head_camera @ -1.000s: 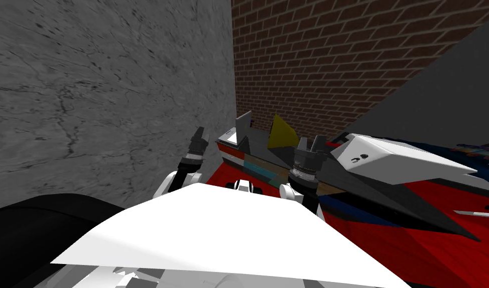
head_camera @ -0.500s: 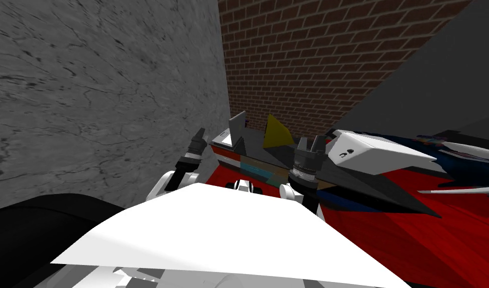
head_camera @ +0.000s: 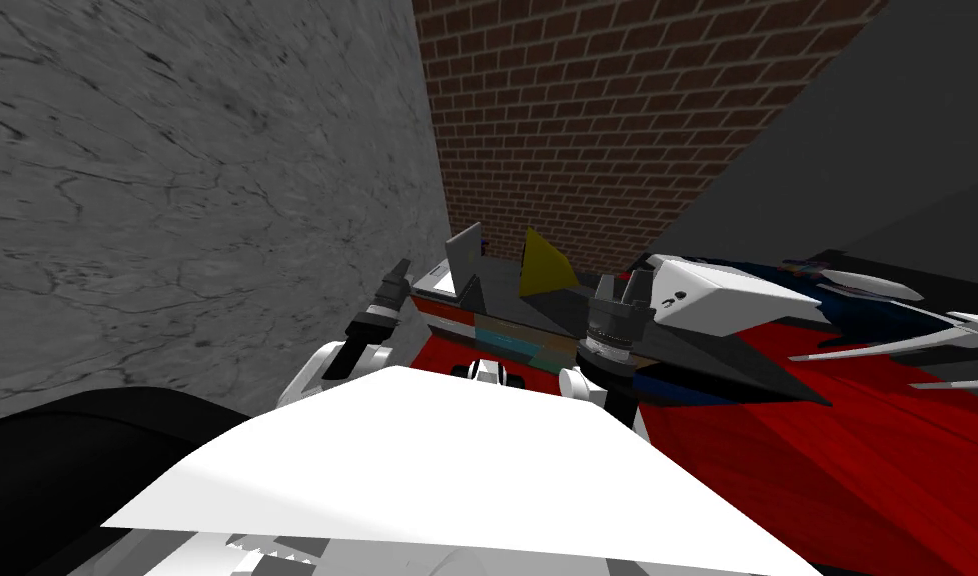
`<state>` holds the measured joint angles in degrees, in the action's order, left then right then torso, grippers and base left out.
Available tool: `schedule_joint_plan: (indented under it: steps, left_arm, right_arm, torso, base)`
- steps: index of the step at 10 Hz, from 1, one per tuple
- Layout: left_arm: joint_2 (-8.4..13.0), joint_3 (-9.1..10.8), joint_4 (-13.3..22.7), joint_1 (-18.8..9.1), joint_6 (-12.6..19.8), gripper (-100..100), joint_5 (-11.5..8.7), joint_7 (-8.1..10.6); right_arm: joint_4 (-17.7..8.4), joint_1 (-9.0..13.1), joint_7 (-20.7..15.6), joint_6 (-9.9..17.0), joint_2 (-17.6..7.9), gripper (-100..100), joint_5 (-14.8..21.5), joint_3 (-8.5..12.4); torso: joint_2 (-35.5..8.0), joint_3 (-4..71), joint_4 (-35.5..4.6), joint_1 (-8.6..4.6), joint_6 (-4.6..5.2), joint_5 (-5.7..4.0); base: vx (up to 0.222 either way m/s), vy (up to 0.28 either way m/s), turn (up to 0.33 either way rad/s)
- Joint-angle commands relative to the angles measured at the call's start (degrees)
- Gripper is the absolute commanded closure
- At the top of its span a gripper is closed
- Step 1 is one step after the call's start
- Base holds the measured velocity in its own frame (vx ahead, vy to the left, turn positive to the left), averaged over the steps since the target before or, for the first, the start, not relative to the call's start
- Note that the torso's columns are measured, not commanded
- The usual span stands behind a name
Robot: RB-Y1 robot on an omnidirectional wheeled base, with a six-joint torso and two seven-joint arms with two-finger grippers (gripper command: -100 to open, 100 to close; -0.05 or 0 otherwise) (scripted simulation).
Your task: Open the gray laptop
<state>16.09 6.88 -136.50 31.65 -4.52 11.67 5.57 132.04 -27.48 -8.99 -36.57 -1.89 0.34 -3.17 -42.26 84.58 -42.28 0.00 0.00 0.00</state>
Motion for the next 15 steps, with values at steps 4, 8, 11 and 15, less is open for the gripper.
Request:
schedule_joint_plan:
  steps: [4,8,11,15]
  left_arm:
    - [4.04,1.61,-0.67,0.50,7.26,-100,1.46,0.31]
    - [8.01,2.94,-1.21,1.06,13.05,-100,2.65,0.57]
    - [11.07,3.94,-1.60,1.48,17.41,-100,3.54,0.76]
    - [14.30,5.05,-2.01,1.94,22.23,-100,4.52,0.97]
  right_arm:
    - [0.00,0.00,0.00,0.00,0.00,0,0.00,0.00]
    - [0.00,0.00,0.00,0.00,0.00,0,0.00,0.00]
    - [0.00,0.00,0.00,0.00,0.00,0,0.00,0.00]
    - [0.00,-0.01,0.00,0.00,0.00,0,0.00,0.00]
  torso:
    - [-0.02,-0.01,-0.01,-0.01,0.00,0.00]
    - [0.01,0.00,0.00,0.01,0.01,0.00]
    - [-0.05,-0.03,-0.01,-0.02,-0.02,-0.01]
    - [-0.05,-0.03,-0.01,0.01,-0.01,0.00]
  base:
    - [0.056,0.001,-0.155]
    - [0.063,0.006,-0.169]
    - [0.063,0.005,-0.165]
    - [0.056,0.009,-0.152]
